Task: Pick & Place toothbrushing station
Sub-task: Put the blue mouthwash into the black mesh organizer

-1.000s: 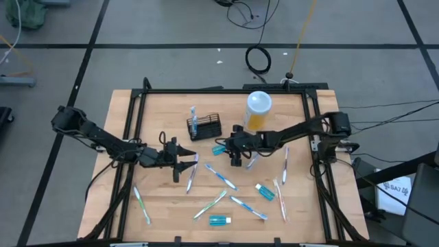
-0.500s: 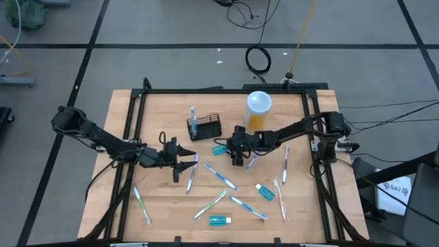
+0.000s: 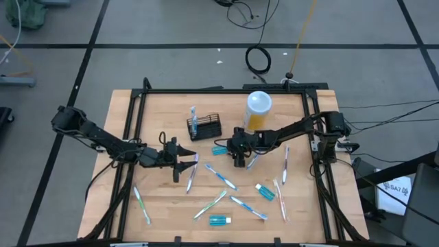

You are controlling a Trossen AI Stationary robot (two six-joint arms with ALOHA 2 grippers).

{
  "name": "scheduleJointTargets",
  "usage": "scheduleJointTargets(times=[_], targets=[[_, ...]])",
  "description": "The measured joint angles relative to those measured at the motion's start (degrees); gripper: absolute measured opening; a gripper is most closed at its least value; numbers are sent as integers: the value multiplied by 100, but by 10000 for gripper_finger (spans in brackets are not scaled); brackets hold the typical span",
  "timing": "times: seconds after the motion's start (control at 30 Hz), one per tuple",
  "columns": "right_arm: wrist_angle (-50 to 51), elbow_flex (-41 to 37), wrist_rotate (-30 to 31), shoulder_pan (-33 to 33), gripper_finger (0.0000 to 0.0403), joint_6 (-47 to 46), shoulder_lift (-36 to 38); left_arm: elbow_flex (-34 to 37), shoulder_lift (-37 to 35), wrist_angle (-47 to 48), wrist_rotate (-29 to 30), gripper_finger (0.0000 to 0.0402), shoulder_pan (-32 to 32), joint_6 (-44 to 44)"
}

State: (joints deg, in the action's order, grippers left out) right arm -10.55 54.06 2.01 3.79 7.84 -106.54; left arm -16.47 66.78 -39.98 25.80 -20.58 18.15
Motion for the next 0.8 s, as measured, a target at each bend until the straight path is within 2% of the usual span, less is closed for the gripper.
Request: scheduleJointTargets(times=[0.2, 0.37, 0.53, 0.63, 0.8], targets=[[7, 0, -18, -4, 126, 126, 0, 0, 0, -1, 0, 207, 0, 2], [5, 0, -88, -103, 89, 632, 15, 0, 0, -1, 0, 207, 0, 27], [-14, -11, 137, -368, 94, 1159, 170, 0, 0, -1, 0, 207, 0, 37], [-139, -11, 499, -603, 108, 1545, 331, 0, 0, -3, 0, 207, 0, 57], [-501, -11, 1039, -1087, 99, 2579, 503, 0, 0, 8, -179, 207, 1, 745]])
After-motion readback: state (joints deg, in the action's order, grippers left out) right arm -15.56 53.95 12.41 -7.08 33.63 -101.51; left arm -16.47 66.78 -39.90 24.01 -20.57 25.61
